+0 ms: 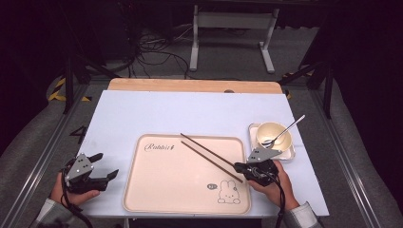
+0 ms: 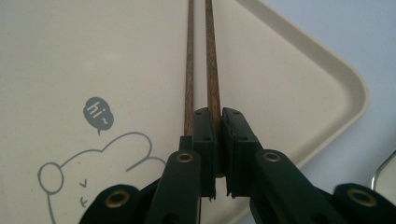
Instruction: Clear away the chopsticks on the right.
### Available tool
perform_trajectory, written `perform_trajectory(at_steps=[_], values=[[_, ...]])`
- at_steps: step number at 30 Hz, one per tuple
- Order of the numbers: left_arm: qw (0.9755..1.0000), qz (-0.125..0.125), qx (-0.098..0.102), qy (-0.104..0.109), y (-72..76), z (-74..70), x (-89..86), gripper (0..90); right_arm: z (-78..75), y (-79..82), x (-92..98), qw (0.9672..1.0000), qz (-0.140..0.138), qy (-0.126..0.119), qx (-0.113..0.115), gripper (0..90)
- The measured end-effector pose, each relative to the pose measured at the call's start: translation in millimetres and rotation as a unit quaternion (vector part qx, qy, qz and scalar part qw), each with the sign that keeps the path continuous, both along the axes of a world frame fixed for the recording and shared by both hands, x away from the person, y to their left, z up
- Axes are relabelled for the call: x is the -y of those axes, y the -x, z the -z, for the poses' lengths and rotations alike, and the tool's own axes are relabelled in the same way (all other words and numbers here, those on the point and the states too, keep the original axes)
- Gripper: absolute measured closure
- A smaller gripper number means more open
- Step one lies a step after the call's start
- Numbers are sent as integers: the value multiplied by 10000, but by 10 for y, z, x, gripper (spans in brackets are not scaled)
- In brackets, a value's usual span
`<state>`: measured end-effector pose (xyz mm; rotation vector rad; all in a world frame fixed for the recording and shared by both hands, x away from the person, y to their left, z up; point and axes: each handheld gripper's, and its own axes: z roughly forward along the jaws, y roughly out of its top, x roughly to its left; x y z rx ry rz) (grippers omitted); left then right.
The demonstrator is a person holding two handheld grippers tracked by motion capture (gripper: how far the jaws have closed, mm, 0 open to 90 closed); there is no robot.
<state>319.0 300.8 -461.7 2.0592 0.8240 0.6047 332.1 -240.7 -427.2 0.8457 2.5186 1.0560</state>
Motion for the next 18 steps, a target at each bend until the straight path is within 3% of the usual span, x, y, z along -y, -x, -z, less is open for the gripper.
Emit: perform_trajectory(at_steps=[18], values=[[10000,11,-9,-51,-2,2,7,190,100,38,81,9997,11,126,-231,844]])
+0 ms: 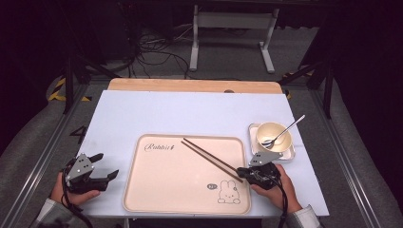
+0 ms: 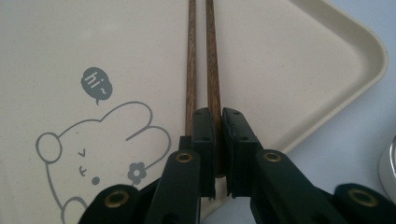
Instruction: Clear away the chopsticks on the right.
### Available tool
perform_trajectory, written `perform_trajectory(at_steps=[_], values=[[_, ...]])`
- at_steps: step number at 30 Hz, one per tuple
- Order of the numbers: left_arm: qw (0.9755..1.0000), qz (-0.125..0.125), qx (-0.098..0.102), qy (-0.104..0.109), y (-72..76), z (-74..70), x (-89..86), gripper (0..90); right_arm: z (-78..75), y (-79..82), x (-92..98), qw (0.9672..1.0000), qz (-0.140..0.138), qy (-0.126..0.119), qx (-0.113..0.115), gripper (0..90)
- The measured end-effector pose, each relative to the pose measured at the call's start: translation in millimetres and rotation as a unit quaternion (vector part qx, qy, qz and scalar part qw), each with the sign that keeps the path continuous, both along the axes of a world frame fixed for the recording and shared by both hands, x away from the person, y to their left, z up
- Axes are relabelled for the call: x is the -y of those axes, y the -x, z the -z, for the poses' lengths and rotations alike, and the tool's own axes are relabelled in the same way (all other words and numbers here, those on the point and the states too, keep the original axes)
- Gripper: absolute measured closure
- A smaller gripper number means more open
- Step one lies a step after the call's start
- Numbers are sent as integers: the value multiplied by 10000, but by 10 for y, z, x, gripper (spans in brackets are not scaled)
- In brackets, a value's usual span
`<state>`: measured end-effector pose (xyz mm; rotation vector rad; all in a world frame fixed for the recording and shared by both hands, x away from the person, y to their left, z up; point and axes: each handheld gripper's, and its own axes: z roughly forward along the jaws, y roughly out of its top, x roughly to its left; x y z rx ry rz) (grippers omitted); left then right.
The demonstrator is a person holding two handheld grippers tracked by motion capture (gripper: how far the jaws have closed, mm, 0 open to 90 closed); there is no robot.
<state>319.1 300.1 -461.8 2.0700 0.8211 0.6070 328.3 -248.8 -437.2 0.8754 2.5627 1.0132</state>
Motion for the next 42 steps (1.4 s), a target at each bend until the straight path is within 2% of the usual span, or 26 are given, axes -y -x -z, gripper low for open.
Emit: perform_trajectory(at_steps=[8,15,19,24,28,33,38,39,40,42], values=[[10000,-11,-2,11,-4,3,-2,185,20,-15,4,10000,36,35,-86,838],[10000,-9,-6,6,-5,3,-1,185,13,-13,9,9999,46,-45,-125,803],[10000,-24,-6,5,-6,3,-3,187,-8,-15,6,9999,79,-85,-21,804],[10000,-27,-31,12,-11,8,4,190,-81,-58,-51,9996,66,-199,179,857],[10000,-25,-37,13,-13,9,7,192,-178,-165,-206,9990,-62,-260,345,900],[10000,-21,-46,18,-14,12,8,194,-218,-332,-514,9980,-337,-155,504,900],[10000,-61,-57,50,-12,17,6,206,-197,-564,-834,9972,-520,-245,488,900],[10000,-61,-57,50,-12,17,6,207,-171,-628,-925,9972,-549,-188,467,900],[9999,-61,-64,52,-12,19,8,207,-171,-628,-925,9972,-549,-188,467,900],[10000,-67,-58,38,-9,19,12,212,-114,-743,-1093,9970,-657,-106,390,900]])
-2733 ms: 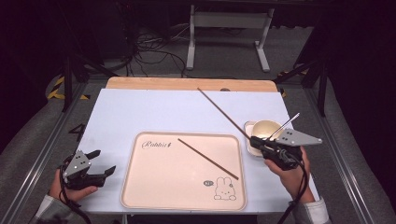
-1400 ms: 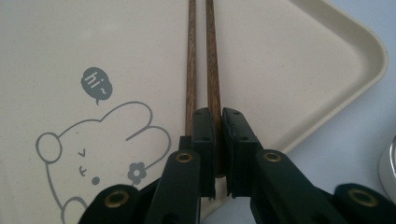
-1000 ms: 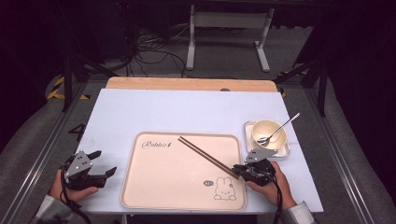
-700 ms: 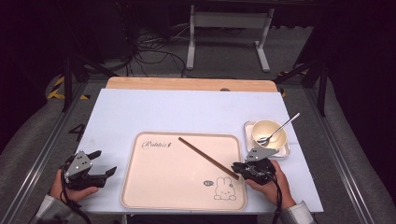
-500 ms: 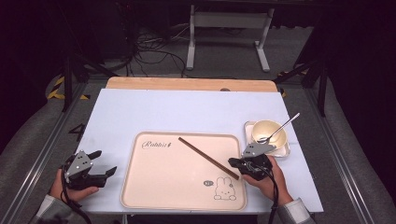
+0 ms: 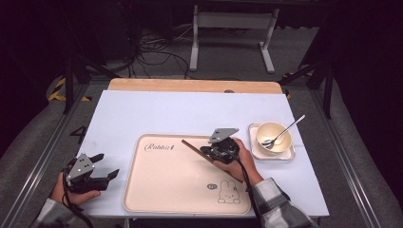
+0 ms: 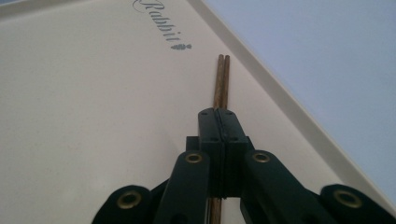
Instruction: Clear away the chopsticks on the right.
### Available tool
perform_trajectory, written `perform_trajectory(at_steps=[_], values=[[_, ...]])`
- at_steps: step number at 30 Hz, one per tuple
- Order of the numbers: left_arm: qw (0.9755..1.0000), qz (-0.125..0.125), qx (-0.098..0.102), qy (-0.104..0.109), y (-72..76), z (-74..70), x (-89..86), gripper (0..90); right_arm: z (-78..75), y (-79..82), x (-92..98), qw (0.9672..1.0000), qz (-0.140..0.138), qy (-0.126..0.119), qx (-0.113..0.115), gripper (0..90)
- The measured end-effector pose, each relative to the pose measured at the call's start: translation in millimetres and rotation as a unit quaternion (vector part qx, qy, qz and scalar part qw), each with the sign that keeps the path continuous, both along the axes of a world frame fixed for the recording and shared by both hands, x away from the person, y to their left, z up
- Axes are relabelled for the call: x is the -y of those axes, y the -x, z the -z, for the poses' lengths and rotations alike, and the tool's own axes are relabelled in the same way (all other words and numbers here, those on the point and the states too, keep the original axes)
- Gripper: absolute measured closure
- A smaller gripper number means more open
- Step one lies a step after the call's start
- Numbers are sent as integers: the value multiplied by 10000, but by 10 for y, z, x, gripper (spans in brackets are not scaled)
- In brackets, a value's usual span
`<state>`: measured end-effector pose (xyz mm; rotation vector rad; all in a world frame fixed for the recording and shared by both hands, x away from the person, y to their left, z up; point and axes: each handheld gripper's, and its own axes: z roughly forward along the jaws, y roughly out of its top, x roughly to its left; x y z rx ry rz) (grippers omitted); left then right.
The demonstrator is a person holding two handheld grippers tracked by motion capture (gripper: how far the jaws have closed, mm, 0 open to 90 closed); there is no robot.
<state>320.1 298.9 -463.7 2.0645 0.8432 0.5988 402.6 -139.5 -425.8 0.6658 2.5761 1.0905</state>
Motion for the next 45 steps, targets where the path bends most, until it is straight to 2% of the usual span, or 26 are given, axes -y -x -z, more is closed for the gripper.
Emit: perform_trajectory(at_steps=[2,4,6,8,13,18,22,24,29,31,33,42,45], values=[[10000,-7,12,-9,1,0,3,213,11,-31,-46,10000,-33,2,-26,900],[10000,7,13,-12,1,1,6,213,23,-88,-133,9999,-84,128,34,900],[10000,29,10,-12,3,1,9,211,37,-156,-219,9997,-116,199,-27,900],[10000,39,-6,-8,7,2,9,208,64,-237,-327,9992,-156,371,-81,900],[10000,34,-20,22,23,8,-13,204,72,-355,-476,9982,-197,561,-82,900],[10000,-12,-35,18,28,16,-30,205,62,-433,-540,9975,-220,657,-100,900],[10000,-16,-37,29,40,13,-35,205,71,-449,-593,9977,-333,573,-167,900],[10000,-8,-38,26,39,14,-33,204,104,-457,-633,9968,-391,667,-210,900],[10000,9,-55,16,38,15,-26,204,163,-496,-645,9964,-320,735,-293,900],[10000,19,-60,24,37,16,-29,202,173,-523,-622,9972,-252,611,-360,900],[10000,19,-57,30,37,16,-30,201,168,-534,-604,9972,-181,620,-378,900],[10000,16,-52,19,39,12,-27,199,162,-555,-383,9971,117,492,-570,900],[10000,35,-46,-17,35,11,-19,199,161,-537,-273,9969,273,509,-527,900]])
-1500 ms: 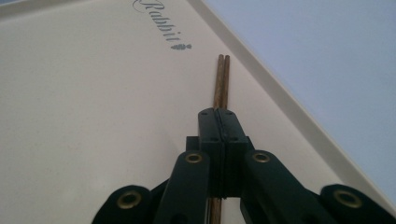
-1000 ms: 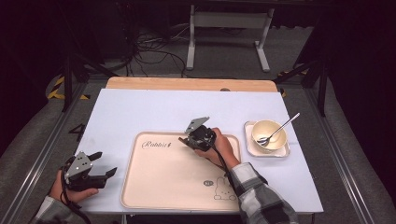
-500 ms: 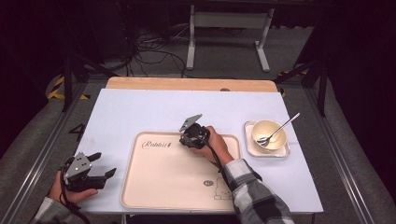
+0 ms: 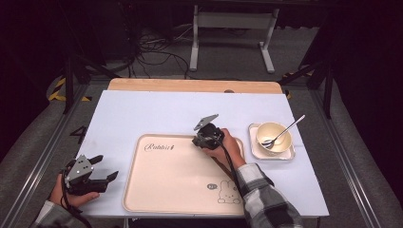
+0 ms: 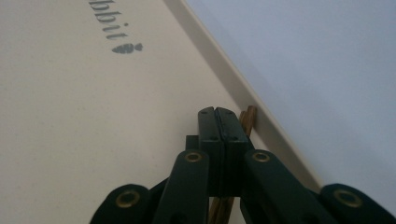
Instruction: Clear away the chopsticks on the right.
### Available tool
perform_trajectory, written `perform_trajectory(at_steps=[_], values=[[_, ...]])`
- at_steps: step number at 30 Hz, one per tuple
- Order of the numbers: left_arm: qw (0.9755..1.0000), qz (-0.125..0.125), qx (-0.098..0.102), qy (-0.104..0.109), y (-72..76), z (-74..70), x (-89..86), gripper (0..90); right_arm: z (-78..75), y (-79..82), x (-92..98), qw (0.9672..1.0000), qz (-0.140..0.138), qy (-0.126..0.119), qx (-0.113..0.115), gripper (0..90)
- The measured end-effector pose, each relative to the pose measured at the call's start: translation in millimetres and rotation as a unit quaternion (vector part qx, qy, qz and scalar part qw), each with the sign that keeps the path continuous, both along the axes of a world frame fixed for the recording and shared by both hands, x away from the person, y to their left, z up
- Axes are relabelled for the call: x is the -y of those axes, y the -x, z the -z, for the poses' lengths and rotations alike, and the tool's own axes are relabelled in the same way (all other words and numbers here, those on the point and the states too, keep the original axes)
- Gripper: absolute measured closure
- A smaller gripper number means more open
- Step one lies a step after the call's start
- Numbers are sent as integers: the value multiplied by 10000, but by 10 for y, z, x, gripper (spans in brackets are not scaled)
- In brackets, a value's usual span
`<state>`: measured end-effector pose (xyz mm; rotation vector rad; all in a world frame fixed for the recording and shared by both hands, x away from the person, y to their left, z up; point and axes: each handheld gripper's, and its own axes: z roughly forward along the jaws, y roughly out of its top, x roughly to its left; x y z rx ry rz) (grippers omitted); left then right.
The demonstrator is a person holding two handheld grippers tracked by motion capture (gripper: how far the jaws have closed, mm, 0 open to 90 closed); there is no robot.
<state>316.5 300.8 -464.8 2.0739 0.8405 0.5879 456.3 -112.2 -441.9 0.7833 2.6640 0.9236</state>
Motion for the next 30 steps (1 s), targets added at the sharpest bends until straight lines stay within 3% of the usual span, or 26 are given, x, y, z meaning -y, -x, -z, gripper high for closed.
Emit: perform_trajectory(at_steps=[5,10,16,21,30], values=[[10000,-18,5,-17,-8,-2,11,199,10,32,193,9996,241,-111,-16,900],[10000,7,24,-21,-14,-5,24,199,4,85,345,9993,369,-27,72,900],[10000,15,21,-19,-16,-5,30,199,26,150,506,9985,513,-126,175,900],[10000,20,25,-37,-13,-7,29,199,24,179,637,9975,623,-19,325,900],[10000,17,27,-67,-12,-10,30,200,29,188,861,9950,933,-83,338,900]])
